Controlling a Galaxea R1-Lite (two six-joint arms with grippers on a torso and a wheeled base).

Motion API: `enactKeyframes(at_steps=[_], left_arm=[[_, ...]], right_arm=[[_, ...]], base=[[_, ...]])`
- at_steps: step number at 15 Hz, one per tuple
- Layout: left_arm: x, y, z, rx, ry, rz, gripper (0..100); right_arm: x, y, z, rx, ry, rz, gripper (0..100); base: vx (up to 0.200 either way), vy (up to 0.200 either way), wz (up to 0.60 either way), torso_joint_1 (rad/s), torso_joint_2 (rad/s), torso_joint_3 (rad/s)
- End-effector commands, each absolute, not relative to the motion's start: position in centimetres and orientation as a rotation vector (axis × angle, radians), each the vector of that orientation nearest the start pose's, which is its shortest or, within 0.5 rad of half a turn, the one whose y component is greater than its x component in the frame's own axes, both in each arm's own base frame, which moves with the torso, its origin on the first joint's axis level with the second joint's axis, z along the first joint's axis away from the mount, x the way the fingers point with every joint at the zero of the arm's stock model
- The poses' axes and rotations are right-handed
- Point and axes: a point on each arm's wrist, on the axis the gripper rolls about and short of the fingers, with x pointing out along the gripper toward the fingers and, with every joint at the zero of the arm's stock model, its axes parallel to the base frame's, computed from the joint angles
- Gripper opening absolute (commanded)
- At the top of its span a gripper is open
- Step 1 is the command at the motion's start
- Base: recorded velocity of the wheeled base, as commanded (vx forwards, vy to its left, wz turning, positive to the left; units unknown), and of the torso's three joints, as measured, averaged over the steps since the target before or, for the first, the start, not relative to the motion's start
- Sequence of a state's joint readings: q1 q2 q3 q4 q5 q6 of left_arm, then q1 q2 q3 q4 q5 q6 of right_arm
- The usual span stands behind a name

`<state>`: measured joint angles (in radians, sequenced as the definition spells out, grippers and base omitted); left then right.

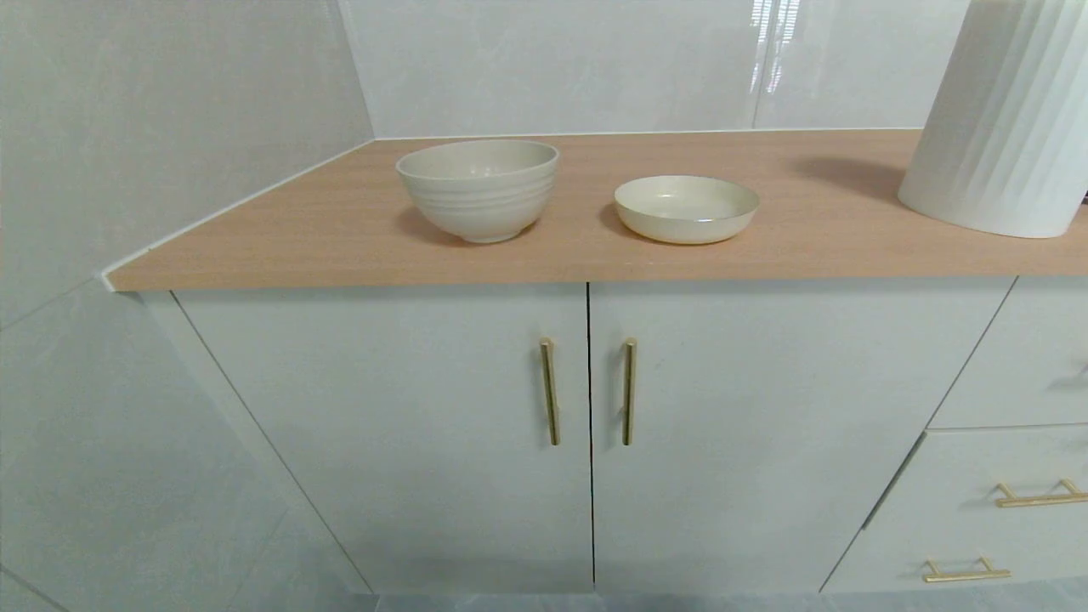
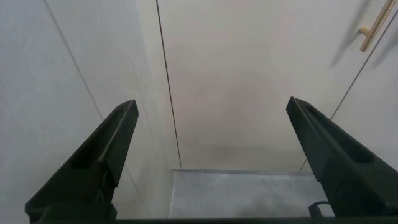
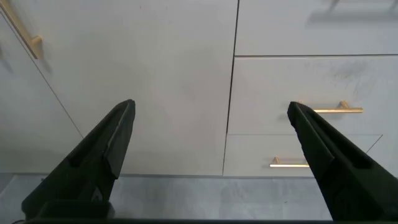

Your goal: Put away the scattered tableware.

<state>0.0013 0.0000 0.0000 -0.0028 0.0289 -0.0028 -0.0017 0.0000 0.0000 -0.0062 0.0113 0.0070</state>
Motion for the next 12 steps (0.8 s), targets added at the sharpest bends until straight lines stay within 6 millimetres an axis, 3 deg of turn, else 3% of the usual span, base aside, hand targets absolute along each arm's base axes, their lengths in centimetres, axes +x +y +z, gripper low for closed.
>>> enactKeyframes(at_steps=[1, 3, 4, 5, 6, 8, 10, 12], left_arm=[[-2.3, 0.1, 7.6, -0.003, -0.003, 0.031, 100], [-2.3, 0.1, 7.6, -0.003, -0.003, 0.031, 100], [-2.3, 0.1, 7.6, -0.003, -0.003, 0.031, 100], [-2.3, 0.1, 7.6, -0.003, -0.003, 0.031, 100], [-2.3, 0.1, 7.6, -0.003, -0.003, 0.031, 100], [-2.3, 0.1, 7.6, -0.003, -0.003, 0.031, 100], [-2.3, 0.1, 7.6, -0.003, -0.003, 0.031, 100], [-2.3, 0.1, 7.6, -0.003, -0.003, 0.032, 100]], right_arm=[[-2.3, 0.0, 7.6, 0.008, -0.008, 0.009, 100], [-3.6, 0.1, 14.7, 0.105, -0.17, 0.115, 100], [-2.5, 0.3, 16.5, 0.112, -0.096, 0.215, 100], [-1.3, 0.5, 17.1, 0.115, -0.025, 0.277, 100], [1.8, 0.9, 17.7, 0.138, 0.151, 0.413, 100], [5.6, 1.9, 17.4, 0.187, 0.373, 0.658, 100], [8.1, 3.4, 17.6, 0.183, 0.471, 0.799, 100], [13.0, 6.6, 17.6, 0.162, 0.543, 0.916, 100]], base=[[0.0, 0.0, 0.0, 0.0, 0.0, 0.0], [0.0, 0.0, 0.0, 0.0, 0.0, 0.0], [0.0, 0.0, 0.0, 0.0, 0.0, 0.0], [0.0, 0.0, 0.0, 0.0, 0.0, 0.0], [0.0, 0.0, 0.0, 0.0, 0.0, 0.0], [0.0, 0.0, 0.0, 0.0, 0.0, 0.0], [0.0, 0.0, 0.0, 0.0, 0.0, 0.0], [0.0, 0.0, 0.0, 0.0, 0.0, 0.0]])
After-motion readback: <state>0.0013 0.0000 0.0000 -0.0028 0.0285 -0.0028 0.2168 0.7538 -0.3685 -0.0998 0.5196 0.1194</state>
